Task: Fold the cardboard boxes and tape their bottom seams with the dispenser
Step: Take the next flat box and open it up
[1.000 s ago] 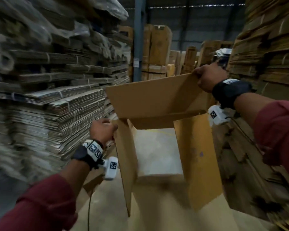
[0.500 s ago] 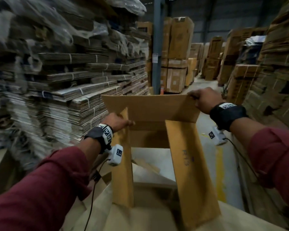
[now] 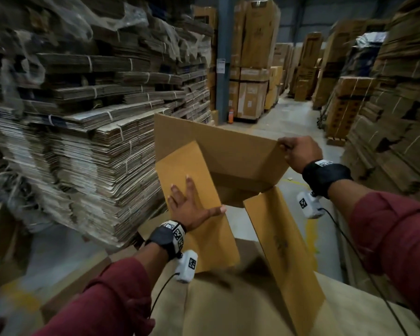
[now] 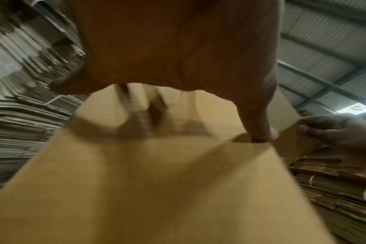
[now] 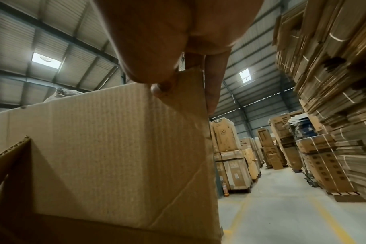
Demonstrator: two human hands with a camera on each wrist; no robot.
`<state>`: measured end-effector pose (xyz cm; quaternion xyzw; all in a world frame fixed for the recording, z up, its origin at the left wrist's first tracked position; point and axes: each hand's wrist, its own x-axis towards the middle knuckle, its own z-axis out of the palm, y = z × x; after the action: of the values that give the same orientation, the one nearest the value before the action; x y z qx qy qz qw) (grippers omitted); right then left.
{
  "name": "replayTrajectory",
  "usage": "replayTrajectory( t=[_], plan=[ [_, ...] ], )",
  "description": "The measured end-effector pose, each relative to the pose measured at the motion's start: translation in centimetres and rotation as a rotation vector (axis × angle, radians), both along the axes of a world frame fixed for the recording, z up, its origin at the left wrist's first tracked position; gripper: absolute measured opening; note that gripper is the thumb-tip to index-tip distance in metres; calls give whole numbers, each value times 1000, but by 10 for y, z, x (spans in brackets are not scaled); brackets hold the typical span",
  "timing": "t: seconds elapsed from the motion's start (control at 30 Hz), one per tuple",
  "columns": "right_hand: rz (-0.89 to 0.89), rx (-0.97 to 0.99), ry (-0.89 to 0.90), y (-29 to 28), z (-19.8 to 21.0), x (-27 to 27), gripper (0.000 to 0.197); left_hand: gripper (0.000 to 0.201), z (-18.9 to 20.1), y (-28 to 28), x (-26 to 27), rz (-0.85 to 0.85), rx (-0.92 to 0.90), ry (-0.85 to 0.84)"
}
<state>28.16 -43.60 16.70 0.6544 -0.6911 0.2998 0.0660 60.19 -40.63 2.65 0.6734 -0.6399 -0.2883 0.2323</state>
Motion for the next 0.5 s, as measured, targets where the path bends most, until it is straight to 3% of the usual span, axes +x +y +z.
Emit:
replayTrajectory(
  t=[0.13,0.2,0.3,0.5],
  plan=[
    [-20,-17,22,9,3,-6,37,143,-28,6,11,176,9,191],
    [-30,-22,41,9,8,-4,38,156,-46,7,18,301,73,373],
    [-39,-7,49,6,12,2,36,171,-58,11,18,340,78,552],
    [7,6,4,-1,31,26,32,145,-9,-16,21,314,-100,646]
  ],
)
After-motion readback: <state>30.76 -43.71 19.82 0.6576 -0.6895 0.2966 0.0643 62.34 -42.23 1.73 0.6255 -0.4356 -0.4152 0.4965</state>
